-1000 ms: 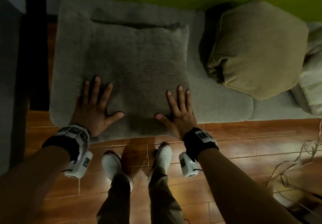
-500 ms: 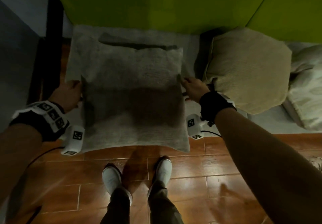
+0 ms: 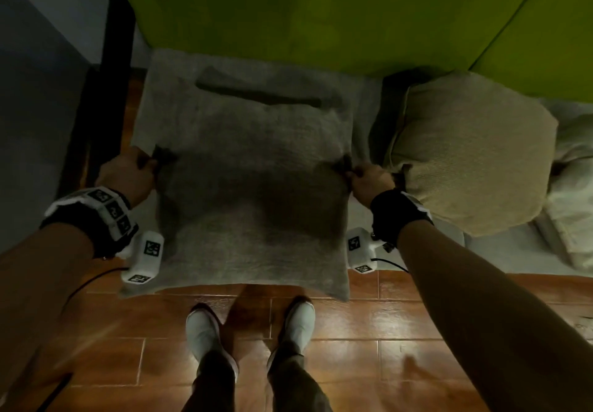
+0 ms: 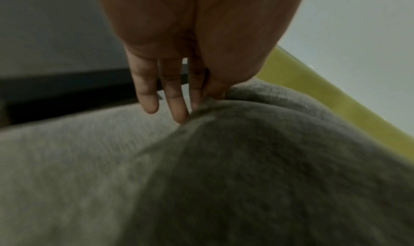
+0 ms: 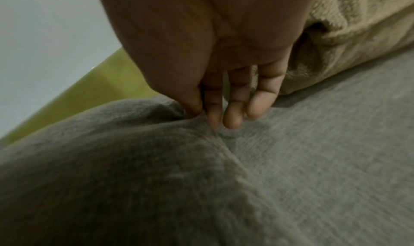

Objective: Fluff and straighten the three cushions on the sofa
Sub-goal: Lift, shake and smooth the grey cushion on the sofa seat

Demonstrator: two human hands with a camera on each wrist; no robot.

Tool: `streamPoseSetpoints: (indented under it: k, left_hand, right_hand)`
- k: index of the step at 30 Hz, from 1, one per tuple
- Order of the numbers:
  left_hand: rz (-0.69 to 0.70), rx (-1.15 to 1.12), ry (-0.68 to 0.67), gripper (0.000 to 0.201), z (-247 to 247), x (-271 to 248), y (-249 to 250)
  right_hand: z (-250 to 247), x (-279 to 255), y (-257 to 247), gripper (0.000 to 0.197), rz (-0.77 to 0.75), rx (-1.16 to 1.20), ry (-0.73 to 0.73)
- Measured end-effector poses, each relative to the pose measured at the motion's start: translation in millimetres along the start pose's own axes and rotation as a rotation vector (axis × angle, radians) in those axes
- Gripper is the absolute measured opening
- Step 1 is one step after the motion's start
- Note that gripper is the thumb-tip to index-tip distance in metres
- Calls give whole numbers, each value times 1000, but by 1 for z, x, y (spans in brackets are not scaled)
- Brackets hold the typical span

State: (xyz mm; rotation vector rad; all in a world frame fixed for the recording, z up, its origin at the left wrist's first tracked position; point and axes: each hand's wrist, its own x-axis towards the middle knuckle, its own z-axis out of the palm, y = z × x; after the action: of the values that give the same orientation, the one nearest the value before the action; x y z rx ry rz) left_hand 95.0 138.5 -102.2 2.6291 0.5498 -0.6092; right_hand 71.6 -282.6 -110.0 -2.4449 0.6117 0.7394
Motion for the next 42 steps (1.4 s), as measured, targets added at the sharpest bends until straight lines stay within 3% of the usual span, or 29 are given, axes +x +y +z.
streamPoseSetpoints:
  k: [3,7,9,10,14,19,22,25,27,29,31,33,37,40,42]
  left_hand:
    - [56,-73,61,31,-9,-9,-1]
    - [329,-268,182,62,-5,-62,15]
    - [497,-185,74,85,15,-95,24]
    - [532,-84,2,98,28,-103,25]
    - [496,286,-96,119,67,-89,12]
    - [485,323,-157,119,80,-77,15]
    - [476,338,-179,117,80,-81,21]
    - [519,206,-140,118,65,-84,20]
    - [554,43,-67,113,52,-87,10]
    - [514,-138,15,98,42,-97,-5]
    - [323,-279,29,73,35,-110,-26]
    - [75,-258,-57,52,34,-119,-57]
    - [-92,-339,-306,29,39,-144,-95]
    - [-169,-501,-280,32,40,-158,-89]
    - [-161,-486,-235,38,37,-163,-88]
  right_hand:
    - [-4,-24,-3,34,-94,-24,152]
    - [25,-103,-18,68,-496,-66,202]
    - [61,-124,-20,77,-680,-239,180]
    - [80,-125,-19,81,-698,-308,161]
    - [111,-104,-1,95,-629,-403,108]
    - [118,-94,33,109,-382,-369,-32]
    - [106,-98,38,108,-346,-305,-112]
    - [88,-110,44,108,-344,-30,-42]
    - [85,-118,63,110,-148,404,-42]
    - [88,-131,88,104,46,597,-158]
    - [93,-140,108,69,15,452,-284]
    - [98,-142,118,45,-12,347,-280]
    - [97,-141,115,39,12,318,-213]
    - [94,-139,112,40,-2,239,-231]
    - [91,-136,117,37,18,243,-207]
